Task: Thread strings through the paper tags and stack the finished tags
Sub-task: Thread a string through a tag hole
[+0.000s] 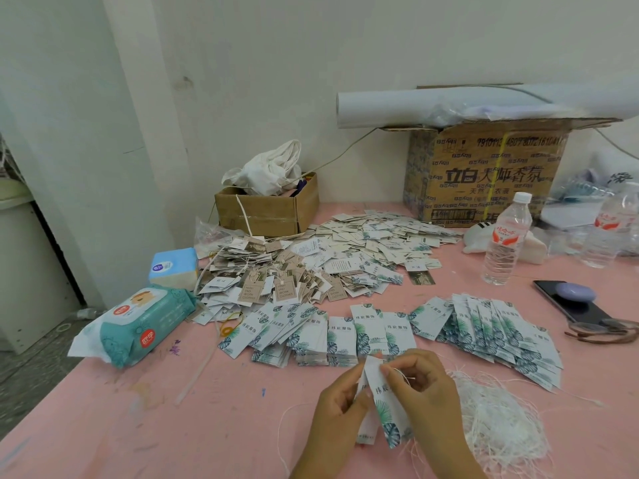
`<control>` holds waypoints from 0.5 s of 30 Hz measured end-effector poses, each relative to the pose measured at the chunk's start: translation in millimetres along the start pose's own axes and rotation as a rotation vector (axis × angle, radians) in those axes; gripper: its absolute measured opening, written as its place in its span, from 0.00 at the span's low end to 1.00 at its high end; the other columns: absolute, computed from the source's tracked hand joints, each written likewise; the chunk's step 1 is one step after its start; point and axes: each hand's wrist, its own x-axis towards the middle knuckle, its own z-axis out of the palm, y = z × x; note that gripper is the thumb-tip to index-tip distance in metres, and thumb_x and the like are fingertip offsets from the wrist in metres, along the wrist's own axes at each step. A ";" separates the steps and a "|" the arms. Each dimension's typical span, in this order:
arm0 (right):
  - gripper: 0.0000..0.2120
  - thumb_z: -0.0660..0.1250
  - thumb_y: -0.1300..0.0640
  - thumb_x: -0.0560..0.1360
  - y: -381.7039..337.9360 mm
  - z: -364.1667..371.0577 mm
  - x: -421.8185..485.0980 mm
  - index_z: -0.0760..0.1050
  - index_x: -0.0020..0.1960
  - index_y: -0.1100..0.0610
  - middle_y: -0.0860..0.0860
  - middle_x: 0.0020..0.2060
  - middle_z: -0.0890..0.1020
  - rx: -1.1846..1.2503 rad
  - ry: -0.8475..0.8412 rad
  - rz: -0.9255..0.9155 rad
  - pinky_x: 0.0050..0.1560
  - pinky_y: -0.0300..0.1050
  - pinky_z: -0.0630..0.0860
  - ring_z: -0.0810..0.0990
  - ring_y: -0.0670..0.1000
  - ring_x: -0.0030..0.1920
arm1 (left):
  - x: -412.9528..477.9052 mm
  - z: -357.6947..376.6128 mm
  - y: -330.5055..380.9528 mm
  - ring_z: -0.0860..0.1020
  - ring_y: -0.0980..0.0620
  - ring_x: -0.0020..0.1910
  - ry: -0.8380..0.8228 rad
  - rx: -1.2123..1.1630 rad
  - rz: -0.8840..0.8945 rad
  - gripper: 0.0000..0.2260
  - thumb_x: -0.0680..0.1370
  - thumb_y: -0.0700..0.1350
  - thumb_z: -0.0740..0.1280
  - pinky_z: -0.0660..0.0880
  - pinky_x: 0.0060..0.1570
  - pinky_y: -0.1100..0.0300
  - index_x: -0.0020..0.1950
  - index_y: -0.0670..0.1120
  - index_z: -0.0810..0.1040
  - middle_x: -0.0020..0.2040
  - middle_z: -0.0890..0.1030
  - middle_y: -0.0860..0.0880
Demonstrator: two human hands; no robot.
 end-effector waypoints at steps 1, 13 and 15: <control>0.11 0.76 0.63 0.68 0.6 0.7 0.0 0.82 0.35 0.48 0.43 0.41 0.78 0.005 -0.003 0.005 0.34 0.36 0.75 0.79 0.48 0.36 | -0.2 0.1 1.4 0.82 0.51 0.55 0.005 -0.011 0.003 0.16 0.80 0.40 0.65 0.77 0.48 0.62 0.66 0.51 0.78 0.56 0.84 0.49; 0.09 0.76 0.57 0.62 0.4 0.6 0.7 0.78 0.37 0.60 0.57 0.34 0.83 0.282 -0.123 0.309 0.39 0.52 0.74 0.79 0.55 0.34 | -2.7 1.3 11.2 0.83 0.50 0.53 -0.009 -0.077 -0.120 0.17 0.81 0.38 0.62 0.77 0.46 0.62 0.56 0.58 0.84 0.54 0.85 0.47; 0.07 0.77 0.57 0.63 1.8 0.6 0.7 0.80 0.36 0.57 0.60 0.34 0.83 0.230 -0.119 0.302 0.39 0.51 0.73 0.79 0.57 0.34 | -3.1 2.7 11.7 0.84 0.51 0.50 -0.019 -0.086 -0.140 0.14 0.80 0.41 0.64 0.77 0.44 0.62 0.55 0.58 0.84 0.52 0.85 0.46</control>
